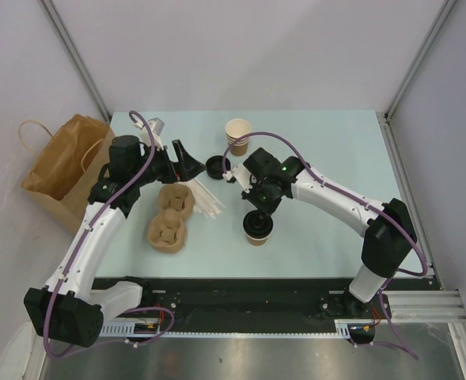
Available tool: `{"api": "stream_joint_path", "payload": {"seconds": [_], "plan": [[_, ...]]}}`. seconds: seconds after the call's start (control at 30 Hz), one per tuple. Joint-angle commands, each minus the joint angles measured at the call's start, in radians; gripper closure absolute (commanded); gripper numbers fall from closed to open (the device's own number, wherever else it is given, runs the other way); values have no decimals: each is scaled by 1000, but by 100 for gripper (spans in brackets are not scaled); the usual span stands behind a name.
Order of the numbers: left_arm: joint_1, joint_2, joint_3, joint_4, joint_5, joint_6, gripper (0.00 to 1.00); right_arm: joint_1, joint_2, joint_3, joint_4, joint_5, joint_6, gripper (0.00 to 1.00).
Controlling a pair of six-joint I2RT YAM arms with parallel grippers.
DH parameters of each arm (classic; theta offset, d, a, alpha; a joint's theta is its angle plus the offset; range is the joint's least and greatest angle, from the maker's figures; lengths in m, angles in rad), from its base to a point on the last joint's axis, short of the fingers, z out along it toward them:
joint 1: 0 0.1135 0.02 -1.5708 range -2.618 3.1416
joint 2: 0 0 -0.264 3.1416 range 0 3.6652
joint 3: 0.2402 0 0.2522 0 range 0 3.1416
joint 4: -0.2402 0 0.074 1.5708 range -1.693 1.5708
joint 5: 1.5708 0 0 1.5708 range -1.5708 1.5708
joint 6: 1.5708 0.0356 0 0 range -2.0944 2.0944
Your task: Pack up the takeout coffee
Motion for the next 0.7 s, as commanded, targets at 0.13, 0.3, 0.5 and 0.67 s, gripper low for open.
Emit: {"api": "stream_joint_path", "payload": {"seconds": [0.13, 0.3, 0.5, 0.67], "plan": [[-4, 0, 25, 31, 5, -13, 0, 12, 9, -10, 13, 18, 3, 89], [-4, 1, 27, 29, 5, -12, 0, 13, 9, -14, 12, 19, 2, 87], [-4, 1, 28, 31, 5, -13, 0, 12, 5, -19, 12, 21, 0, 85], [-4, 0, 30, 31, 8, -13, 0, 15, -6, -19, 22, 18, 0, 70]]}}
